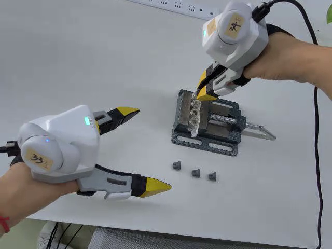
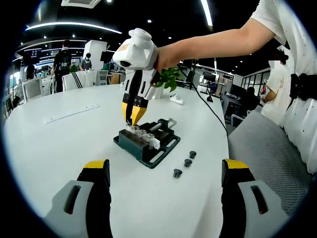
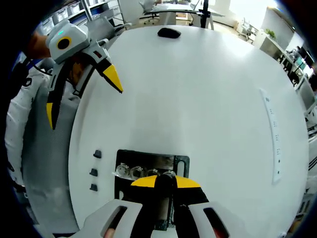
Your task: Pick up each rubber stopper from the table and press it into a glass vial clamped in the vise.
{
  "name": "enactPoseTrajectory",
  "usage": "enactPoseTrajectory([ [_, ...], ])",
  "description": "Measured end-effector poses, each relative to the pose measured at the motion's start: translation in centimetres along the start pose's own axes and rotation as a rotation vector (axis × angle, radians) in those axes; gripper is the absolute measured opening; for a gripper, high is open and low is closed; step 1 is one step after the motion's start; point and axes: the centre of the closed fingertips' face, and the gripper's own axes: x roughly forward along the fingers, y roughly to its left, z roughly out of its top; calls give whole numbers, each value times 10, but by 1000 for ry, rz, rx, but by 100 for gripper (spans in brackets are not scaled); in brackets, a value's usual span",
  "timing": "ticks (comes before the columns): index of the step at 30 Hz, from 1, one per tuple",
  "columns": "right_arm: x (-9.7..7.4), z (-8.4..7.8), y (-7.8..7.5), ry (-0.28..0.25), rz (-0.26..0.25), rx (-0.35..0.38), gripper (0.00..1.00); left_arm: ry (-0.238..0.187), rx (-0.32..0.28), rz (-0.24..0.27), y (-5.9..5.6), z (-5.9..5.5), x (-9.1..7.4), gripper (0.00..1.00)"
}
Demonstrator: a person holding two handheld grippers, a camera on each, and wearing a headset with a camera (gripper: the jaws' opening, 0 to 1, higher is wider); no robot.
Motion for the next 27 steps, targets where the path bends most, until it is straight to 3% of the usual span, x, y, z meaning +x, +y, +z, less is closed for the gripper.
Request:
enactPoseTrajectory([
  [27, -6, 3, -3, -21, -31, -33, 8, -11, -10, -10, -2, 2, 3, 91],
])
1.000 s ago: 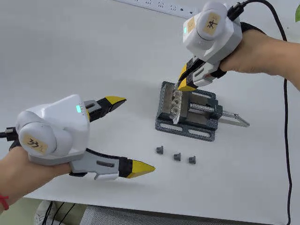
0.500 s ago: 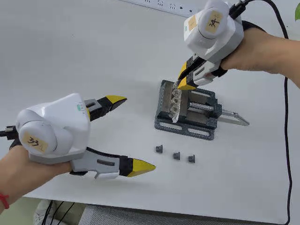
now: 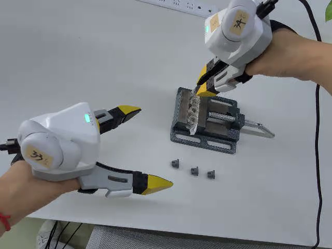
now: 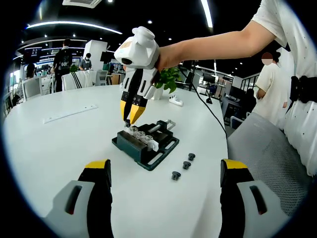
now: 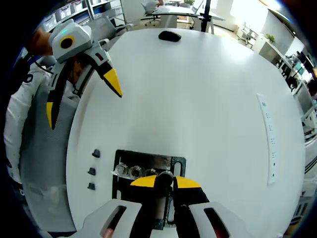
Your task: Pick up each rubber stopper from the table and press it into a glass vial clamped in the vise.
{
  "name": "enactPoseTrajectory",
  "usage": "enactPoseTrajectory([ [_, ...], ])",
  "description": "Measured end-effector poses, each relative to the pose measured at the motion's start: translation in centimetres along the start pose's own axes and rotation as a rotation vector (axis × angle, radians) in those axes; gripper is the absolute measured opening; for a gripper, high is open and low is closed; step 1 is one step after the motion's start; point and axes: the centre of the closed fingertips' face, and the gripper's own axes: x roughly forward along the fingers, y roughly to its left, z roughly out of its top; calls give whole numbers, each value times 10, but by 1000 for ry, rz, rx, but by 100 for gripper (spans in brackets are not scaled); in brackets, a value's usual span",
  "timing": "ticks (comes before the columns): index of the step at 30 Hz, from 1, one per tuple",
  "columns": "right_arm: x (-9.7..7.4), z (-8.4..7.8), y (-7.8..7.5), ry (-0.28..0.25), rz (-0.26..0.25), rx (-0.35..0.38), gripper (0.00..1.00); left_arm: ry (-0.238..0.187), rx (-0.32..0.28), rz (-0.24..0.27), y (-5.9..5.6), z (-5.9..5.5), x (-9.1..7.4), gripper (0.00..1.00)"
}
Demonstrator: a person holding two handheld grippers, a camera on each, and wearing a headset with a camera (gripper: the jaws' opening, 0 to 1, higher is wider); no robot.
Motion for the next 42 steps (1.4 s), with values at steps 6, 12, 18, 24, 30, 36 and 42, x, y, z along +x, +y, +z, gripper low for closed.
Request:
enactPoseTrajectory([
  [6, -1, 1, 0, -4, -3, 0, 7, -6, -3, 0, 1, 1, 1, 90],
  [12, -1, 0, 0, -4, 0, 3, 7, -9, -6, 2, 1, 2, 0, 89],
  [18, -2, -1, 1, -7, 4, 8, 6, -13, -7, 5, 1, 4, 0, 89],
  [24, 0, 0, -1, 17, 4, -16, 5, -14, -10, 4, 2, 4, 1, 88],
  [30, 2, -2, -5, 51, 4, -45, 4, -15, -7, 3, 4, 5, 2, 88],
  [36, 2, -4, -3, 67, 12, -29, 3, -16, -5, 1, 4, 5, 1, 88],
  [42, 3, -2, -1, 71, 11, -30, 2, -17, -7, 5, 5, 5, 0, 88],
])
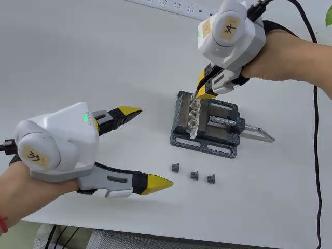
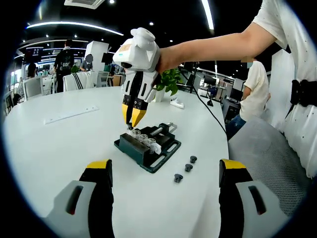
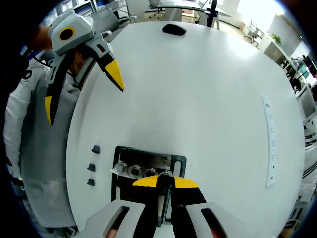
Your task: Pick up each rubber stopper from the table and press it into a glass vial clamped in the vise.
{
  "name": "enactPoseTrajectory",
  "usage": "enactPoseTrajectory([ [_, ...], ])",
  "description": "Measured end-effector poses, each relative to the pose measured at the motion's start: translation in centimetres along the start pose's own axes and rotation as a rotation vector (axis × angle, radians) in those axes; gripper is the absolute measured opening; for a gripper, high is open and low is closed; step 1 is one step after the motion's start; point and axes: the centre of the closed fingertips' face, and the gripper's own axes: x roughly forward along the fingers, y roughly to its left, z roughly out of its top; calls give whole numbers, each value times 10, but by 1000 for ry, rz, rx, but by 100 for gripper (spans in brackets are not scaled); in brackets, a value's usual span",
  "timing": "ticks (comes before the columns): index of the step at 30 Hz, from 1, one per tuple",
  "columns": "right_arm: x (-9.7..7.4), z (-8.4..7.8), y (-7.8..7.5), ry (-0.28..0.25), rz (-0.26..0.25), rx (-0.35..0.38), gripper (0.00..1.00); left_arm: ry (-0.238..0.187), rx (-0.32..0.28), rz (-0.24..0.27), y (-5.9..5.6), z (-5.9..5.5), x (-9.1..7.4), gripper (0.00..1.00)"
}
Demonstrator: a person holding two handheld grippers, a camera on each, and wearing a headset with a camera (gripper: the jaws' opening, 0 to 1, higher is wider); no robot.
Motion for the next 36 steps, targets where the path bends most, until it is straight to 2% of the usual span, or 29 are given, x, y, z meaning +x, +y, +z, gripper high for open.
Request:
enactPoseTrajectory([
  [7, -1, 1, 1, -17, -9, -7, 5, -4, 4, 3, 0, 2, 0, 88],
  [18, 0, 1, -2, -53, -12, 32, 7, -5, 0, 6, 2, 0, -2, 88],
  [25, -5, 6, 1, -87, -18, 38, 15, -5, 1, 5, 2, 0, -1, 88],
  [29, -15, 6, 0, -103, -32, 32, 10, -3, 3, 6, 3, -1, -2, 88],
  [31, -17, 4, -2, -105, -35, 34, 8, -2, 3, 7, 3, -1, -2, 88],
  [34, -18, -1, -6, -109, -43, 33, 0, -4, 1, 8, 3, 0, -2, 88],
  [36, -18, 1, -6, -117, -46, 26, 0, -3, 0, 9, 3, 0, -2, 88],
])
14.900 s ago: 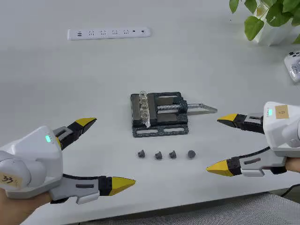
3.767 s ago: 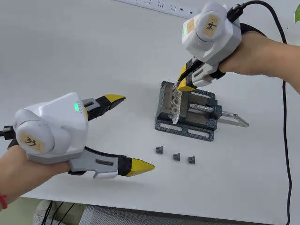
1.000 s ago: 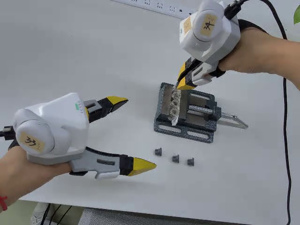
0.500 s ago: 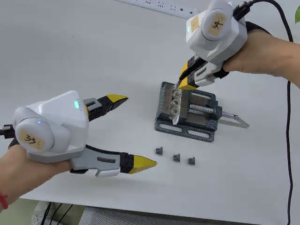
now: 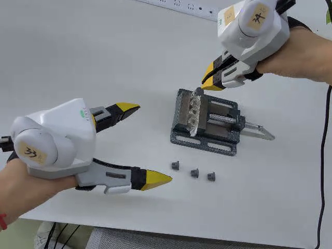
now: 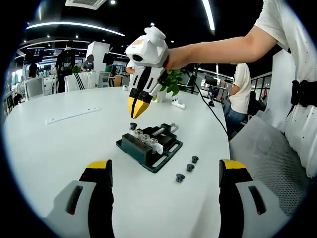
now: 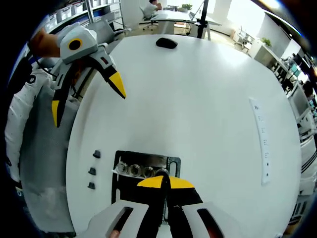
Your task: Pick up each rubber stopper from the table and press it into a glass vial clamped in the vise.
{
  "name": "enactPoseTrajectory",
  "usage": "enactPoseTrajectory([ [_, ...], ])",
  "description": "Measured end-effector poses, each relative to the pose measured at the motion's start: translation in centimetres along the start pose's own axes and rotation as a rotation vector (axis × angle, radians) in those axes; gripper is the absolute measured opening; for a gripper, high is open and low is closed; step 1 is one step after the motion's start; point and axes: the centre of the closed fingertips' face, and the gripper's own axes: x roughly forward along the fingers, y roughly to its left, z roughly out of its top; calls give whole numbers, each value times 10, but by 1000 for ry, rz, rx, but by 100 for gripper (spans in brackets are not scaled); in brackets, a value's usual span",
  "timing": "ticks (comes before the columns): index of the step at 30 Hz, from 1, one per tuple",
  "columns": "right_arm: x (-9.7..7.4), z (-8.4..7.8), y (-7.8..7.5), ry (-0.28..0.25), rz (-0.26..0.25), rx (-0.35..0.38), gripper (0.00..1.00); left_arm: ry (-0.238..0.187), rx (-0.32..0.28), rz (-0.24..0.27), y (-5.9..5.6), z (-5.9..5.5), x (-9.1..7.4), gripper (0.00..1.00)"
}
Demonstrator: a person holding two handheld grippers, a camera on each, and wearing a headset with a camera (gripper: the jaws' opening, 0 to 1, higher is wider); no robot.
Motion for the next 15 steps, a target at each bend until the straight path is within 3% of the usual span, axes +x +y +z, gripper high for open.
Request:
enactPoseTrajectory([
  [15, 7, -2, 9, 22, 20, -23, 0, -3, -3, -1, -1, 3, 2, 87],
])
